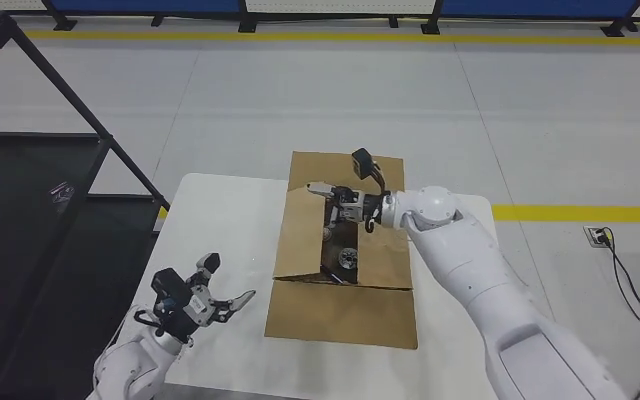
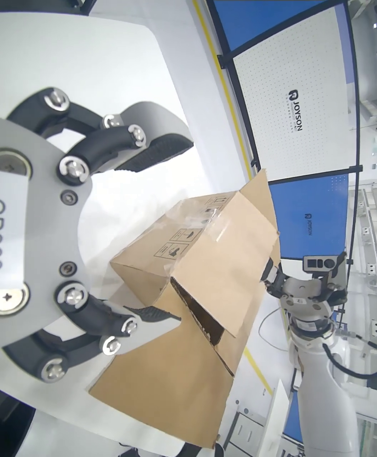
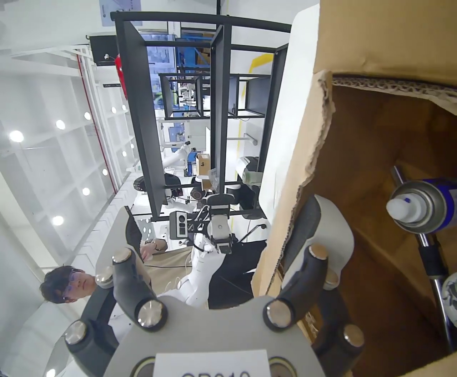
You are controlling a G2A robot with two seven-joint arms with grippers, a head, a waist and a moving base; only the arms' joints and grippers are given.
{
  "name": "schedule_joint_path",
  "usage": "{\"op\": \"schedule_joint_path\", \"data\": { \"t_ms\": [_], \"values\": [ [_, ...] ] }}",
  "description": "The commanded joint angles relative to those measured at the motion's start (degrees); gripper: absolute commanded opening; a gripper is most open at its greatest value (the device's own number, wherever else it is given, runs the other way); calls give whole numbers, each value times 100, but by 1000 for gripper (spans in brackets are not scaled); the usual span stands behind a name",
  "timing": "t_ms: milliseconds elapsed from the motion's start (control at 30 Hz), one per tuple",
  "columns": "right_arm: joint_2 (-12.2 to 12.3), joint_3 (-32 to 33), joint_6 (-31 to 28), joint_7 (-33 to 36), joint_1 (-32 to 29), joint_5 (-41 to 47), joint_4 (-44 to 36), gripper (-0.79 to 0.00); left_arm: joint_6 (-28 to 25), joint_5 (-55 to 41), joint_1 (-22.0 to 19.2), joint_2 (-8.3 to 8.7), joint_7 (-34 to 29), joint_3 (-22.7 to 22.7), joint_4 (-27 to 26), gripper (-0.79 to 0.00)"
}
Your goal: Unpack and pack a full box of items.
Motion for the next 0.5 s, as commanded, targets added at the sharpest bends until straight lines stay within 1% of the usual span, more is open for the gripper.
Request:
{"op": "schedule_joint_path", "data": {
  "t_ms": [0, 267, 333, 467],
  "values": [
    [-48, -12, 7, -78, 24, 24, -26, 0, 254, 104, 52, -12, -111, 86, -194, 0],
    [-262, -103, -122, -312, 100, 53, -105, 0, 1314, 209, 129, -104, -729, 568, -832, 0],
    [-315, -131, -168, -404, 116, 36, -93, 0, 1632, 166, 91, -138, -898, 702, -900, 0],
    [-424, -171, -312, -589, 127, 42, -85, 0, 2050, -38, -67, -202, -1196, 945, -910, 0]
  ]
}}
